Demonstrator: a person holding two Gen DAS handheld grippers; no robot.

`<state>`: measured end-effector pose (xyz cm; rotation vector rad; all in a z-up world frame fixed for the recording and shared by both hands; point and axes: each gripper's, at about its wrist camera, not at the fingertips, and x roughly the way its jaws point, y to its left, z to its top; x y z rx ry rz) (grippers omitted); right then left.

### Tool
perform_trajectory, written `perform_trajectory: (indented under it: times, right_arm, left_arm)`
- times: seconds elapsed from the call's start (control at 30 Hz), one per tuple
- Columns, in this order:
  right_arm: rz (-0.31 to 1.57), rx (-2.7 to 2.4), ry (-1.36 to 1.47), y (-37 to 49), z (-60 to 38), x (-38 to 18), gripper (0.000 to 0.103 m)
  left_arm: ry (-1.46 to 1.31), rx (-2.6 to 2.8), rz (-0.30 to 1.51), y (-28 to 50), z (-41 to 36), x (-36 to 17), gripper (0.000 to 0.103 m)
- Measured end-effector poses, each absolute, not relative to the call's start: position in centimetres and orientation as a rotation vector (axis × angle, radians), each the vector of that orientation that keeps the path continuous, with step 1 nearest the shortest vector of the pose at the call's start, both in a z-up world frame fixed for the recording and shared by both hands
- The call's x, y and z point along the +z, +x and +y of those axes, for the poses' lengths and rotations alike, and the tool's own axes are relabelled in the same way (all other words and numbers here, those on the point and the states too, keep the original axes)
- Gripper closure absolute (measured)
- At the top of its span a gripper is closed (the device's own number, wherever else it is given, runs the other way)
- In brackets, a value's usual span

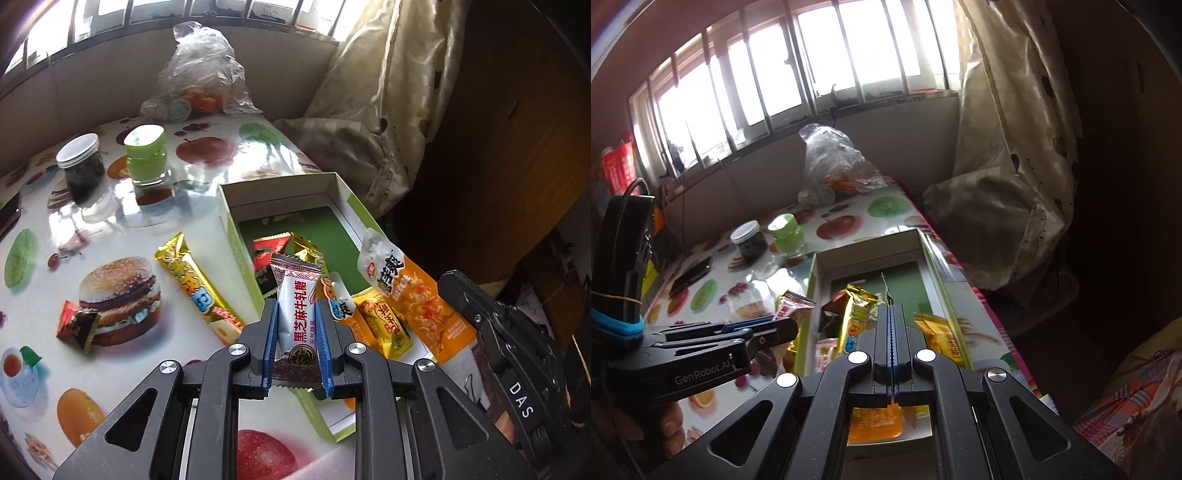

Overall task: Organize snacks
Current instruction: 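Lower the nougat packet into the green box and open the left tool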

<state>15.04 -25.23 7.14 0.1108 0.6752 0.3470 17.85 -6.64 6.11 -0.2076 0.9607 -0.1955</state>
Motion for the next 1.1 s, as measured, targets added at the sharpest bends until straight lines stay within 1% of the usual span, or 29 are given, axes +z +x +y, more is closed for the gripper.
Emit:
perform_trajectory:
  times: [0.57,1.1]
  right_arm:
    - [0.704,0.365,0.125,15.1,-25.8,5.6,0.102]
    - [0.712,0.309,0.196,16.2,-27.8,5.0,0.102]
  left_arm:
    - [-0.179,-0.222,1.0,19.3,-9.0,4.3,0.082]
    - [-0.182,-0.206,1.016,20.3,-9.4,3.5,0.082]
